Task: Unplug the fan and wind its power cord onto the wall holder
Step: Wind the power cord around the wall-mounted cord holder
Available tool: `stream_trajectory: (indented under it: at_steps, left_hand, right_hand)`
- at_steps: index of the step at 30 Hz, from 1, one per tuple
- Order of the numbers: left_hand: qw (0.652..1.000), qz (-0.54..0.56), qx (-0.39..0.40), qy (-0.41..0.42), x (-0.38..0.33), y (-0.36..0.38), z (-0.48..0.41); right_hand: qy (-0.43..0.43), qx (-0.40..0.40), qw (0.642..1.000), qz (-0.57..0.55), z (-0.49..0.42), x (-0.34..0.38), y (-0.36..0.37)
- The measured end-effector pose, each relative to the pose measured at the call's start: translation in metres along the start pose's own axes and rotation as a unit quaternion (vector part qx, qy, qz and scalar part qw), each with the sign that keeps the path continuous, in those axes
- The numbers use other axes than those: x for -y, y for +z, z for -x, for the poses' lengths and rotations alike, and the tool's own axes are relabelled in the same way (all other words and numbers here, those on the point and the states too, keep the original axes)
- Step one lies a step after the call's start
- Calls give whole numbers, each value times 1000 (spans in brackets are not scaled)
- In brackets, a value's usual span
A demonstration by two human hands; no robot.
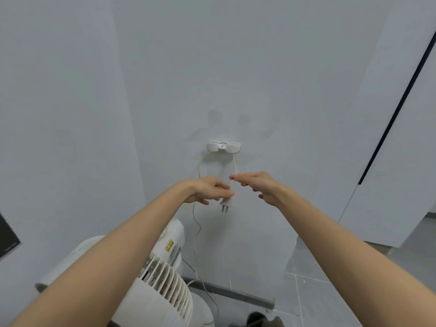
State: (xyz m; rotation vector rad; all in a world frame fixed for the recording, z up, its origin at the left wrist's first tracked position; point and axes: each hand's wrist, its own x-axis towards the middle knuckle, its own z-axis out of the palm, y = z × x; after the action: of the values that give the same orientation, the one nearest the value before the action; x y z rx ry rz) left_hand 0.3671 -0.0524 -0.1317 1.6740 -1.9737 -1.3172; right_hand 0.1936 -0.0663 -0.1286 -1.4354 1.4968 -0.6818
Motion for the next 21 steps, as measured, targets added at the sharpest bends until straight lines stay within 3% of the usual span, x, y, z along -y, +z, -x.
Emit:
stream_trajectory:
  at_steps: [3, 8, 14, 17, 21]
  left_hand:
    - [999, 17, 27, -10, 5, 9, -10]
    - [994, 108, -27, -18, 18, -5, -21]
    - [977, 72, -198, -27, 42, -41, -25]
    - [953, 60, -296, -23, 48, -54, -33]
    - [918, 5, -396, -25, 45, -71, -44]
  right_hand:
    - [-38, 27, 999, 3, -7, -1, -3]
    - [-71, 8, 997, 32, -25, -1, -1]
    - [-169, -144, 963, 156, -46, 12, 4]
    - [-253, -174, 926, 221, -55, 20, 9]
    - [-299, -211, 891, 269, -75, 20, 11]
